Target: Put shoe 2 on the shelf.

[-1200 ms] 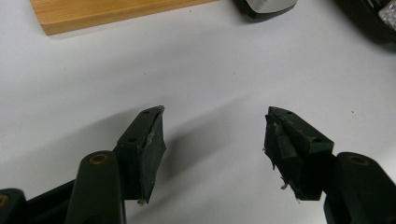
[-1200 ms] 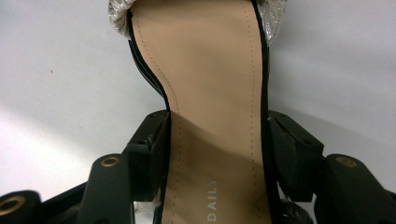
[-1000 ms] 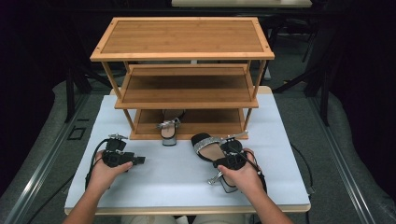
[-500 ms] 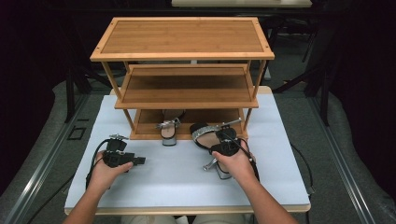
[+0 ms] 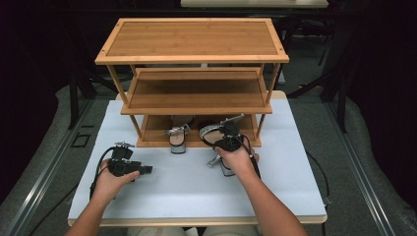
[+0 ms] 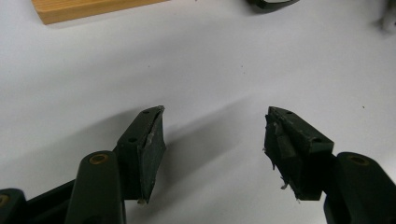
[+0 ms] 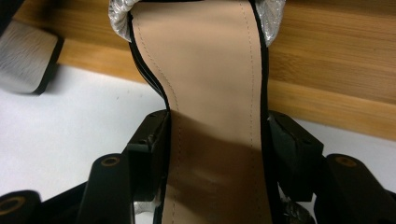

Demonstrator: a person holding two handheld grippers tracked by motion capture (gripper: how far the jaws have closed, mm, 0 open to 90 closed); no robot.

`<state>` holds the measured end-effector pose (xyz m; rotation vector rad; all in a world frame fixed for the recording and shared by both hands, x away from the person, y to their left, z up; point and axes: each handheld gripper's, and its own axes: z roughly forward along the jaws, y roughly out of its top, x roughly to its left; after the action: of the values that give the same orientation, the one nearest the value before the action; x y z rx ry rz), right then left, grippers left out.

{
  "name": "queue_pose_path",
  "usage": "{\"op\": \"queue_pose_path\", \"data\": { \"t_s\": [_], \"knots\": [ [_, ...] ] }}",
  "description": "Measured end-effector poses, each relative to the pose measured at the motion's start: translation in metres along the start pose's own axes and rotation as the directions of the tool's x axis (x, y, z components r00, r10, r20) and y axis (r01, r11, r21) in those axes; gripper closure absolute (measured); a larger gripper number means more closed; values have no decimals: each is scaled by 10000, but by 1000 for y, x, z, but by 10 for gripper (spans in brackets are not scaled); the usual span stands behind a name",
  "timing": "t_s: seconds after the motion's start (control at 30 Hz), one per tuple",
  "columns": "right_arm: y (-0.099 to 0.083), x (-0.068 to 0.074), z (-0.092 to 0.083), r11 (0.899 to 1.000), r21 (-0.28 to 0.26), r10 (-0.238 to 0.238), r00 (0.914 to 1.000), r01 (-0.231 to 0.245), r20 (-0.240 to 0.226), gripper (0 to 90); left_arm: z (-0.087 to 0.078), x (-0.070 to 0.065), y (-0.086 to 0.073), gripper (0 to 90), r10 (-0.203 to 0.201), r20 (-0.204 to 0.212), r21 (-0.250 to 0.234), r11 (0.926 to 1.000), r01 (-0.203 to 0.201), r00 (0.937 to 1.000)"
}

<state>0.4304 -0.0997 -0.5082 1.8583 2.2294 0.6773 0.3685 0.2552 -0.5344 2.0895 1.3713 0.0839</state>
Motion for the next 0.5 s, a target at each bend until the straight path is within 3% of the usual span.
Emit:
{"op": "queue_pose_path", "data": {
  "t_s": [0.03, 0.2, 0.23, 0.3, 0.33, 0.5],
  "knots": [
    [2, -1, 6, 9993, -370, -88, 9999, 92, 107, 423, 0, 0, 0, 378, 33, -17, -16, 10000, -33, 10000],
    [5, 0, 7, 9997, -222, 31, 9998, -27, 177, 422, 2, 0, 0, 377, 16, -19, 54, 10000, -16, 10000],
    [5, 2, 8, 9994, -144, 314, 9995, -315, -59, 422, 2, 0, 0, 378, 17, -29, 73, 10000, -17, 10000],
    [5, -1, 11, 9986, -412, 331, 9994, -332, -26, 419, 3, 0, 0, 378, 3, -16, 66, 10000, -3, 10000],
    [5, -2, 10, 9982, 19, 595, 9979, -595, -268, 416, 3, 0, 0, 378, 5, -15, 64, 10000, -5, 10000],
    [4, -3, 8, 9988, -188, 452, 9978, -462, -478, 390, 3, 0, 0, 377, 25, -36, 92, 10000, -25, 10000]
  ]
}}
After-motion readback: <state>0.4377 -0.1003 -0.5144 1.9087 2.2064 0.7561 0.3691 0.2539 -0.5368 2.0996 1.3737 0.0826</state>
